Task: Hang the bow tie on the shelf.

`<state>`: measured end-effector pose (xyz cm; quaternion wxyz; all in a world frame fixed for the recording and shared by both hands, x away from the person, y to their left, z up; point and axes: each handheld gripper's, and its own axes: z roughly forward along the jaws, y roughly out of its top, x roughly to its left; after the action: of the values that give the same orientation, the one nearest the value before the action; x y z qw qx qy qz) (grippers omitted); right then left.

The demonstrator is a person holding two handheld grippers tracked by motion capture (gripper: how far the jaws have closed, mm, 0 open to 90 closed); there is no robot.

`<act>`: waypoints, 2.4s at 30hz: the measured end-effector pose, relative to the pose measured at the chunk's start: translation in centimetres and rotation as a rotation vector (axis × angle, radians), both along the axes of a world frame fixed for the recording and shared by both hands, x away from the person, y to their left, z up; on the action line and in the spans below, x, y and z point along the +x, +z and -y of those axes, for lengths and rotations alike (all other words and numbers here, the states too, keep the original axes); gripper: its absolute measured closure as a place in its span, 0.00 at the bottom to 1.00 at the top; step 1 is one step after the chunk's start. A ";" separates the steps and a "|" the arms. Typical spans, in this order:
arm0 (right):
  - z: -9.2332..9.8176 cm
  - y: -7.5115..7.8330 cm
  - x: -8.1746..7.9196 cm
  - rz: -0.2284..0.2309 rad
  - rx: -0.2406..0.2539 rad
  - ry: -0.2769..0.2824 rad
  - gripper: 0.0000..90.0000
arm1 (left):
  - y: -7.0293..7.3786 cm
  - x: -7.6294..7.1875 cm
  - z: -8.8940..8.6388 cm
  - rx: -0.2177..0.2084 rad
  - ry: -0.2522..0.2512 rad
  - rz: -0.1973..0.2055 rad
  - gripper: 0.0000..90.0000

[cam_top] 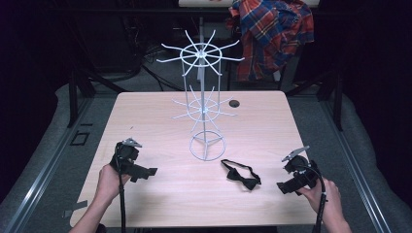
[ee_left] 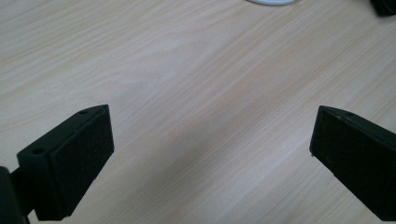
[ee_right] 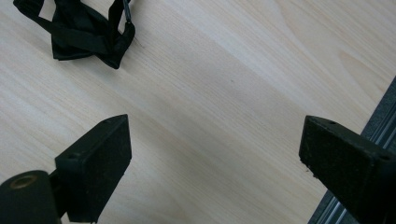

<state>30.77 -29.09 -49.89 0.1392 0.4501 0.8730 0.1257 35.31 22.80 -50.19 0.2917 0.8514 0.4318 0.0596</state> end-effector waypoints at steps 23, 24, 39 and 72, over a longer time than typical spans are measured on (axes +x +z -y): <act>-2.2 0.0 0.3 0.004 0.053 0.055 0.06 | 0.2 -0.1 0.0 -0.021 -0.013 -0.019 0.00; -2.3 0.1 0.3 0.006 0.049 0.056 0.06 | 0.2 -0.1 0.0 -0.019 -0.015 -0.021 0.00; -4.4 0.7 0.7 0.021 0.135 0.101 0.07 | 0.1 -0.2 0.2 -0.022 -0.019 -0.029 0.00; -10.6 -0.3 3.0 -0.006 0.141 0.183 0.29 | 0.0 -0.1 0.4 -0.027 -0.031 -0.040 0.00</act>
<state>33.81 -18.52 -50.21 0.0927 0.3778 0.8998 0.1977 35.19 22.44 -50.21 0.2955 0.8549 0.4252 0.0323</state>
